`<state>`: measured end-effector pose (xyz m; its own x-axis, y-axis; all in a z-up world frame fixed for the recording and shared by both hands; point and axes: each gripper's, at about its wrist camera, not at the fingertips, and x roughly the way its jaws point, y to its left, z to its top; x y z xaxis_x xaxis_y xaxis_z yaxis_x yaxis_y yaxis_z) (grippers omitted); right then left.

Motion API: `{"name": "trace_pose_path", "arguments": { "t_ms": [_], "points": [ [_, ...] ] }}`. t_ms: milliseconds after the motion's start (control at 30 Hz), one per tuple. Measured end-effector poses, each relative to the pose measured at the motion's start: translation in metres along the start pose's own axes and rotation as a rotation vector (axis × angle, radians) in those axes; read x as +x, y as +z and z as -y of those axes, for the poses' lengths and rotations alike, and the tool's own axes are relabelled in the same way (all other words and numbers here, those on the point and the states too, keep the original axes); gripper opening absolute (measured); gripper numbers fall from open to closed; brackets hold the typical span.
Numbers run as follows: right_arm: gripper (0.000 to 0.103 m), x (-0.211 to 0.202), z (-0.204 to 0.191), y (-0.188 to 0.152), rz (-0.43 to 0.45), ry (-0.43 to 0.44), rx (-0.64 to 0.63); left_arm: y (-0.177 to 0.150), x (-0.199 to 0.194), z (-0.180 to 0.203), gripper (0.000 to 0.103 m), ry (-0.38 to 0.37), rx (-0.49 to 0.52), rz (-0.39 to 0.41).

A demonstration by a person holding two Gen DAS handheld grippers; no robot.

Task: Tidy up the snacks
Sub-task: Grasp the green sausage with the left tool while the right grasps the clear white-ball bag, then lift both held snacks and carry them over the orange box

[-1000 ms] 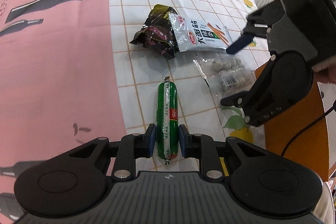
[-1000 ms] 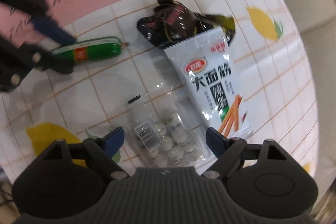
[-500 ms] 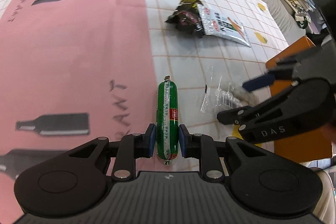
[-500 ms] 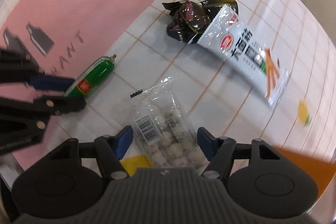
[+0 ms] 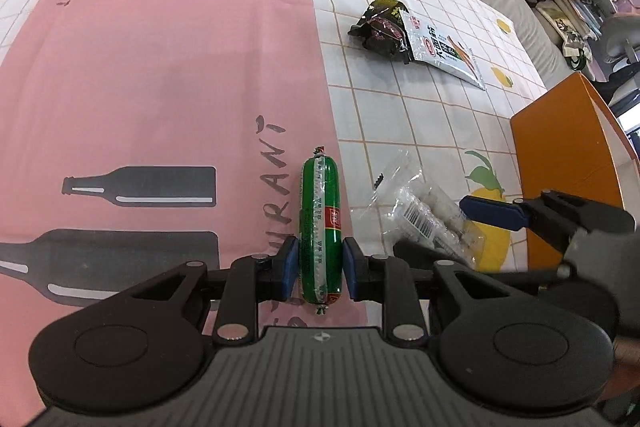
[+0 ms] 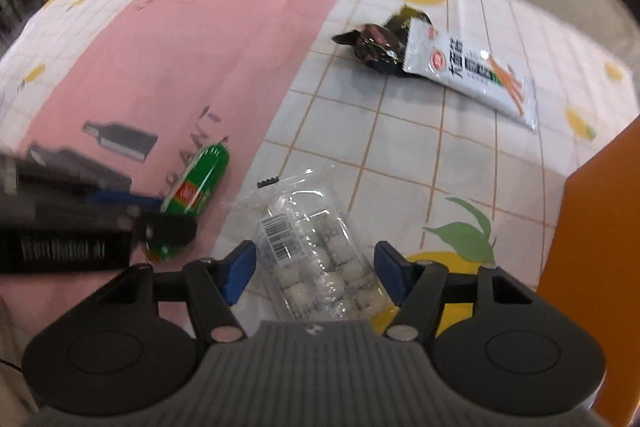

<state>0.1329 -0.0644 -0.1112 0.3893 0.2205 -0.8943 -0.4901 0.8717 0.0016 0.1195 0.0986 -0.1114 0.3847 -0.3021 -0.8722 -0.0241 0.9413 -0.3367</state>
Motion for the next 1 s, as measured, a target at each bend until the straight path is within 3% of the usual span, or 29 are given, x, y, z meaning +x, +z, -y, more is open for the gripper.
{"name": "trace_pose_path", "arguments": {
  "t_ms": [100, 233, 567, 667, 800, 1000],
  "points": [
    [0.069, -0.002, -0.008, -0.009, 0.071, -0.026, -0.083, -0.004, -0.002, -0.001, 0.035, -0.008, 0.009, 0.019],
    [0.077, -0.003, -0.008, -0.013, 0.108, -0.028, -0.165, -0.006, -0.002, -0.001, 0.052, -0.043, -0.003, 0.045],
    [0.079, 0.014, 0.012, -0.004, 0.126, 0.031, -0.148, -0.006, 0.002, 0.008, 0.052, -0.016, 0.046, 0.099],
    [0.075, 0.015, 0.011, -0.006, 0.127, 0.049, -0.122, -0.004, 0.004, 0.012, 0.047, 0.009, 0.069, 0.103],
    [0.073, 0.013, 0.008, -0.009, 0.119, 0.042, -0.084, -0.004, 0.006, 0.019, 0.031, 0.072, 0.124, 0.099],
    [0.06, 0.008, 0.003, -0.013, 0.133, 0.026, -0.057, -0.004, 0.006, 0.021, 0.025, 0.081, 0.113, 0.099]
  ]
}}
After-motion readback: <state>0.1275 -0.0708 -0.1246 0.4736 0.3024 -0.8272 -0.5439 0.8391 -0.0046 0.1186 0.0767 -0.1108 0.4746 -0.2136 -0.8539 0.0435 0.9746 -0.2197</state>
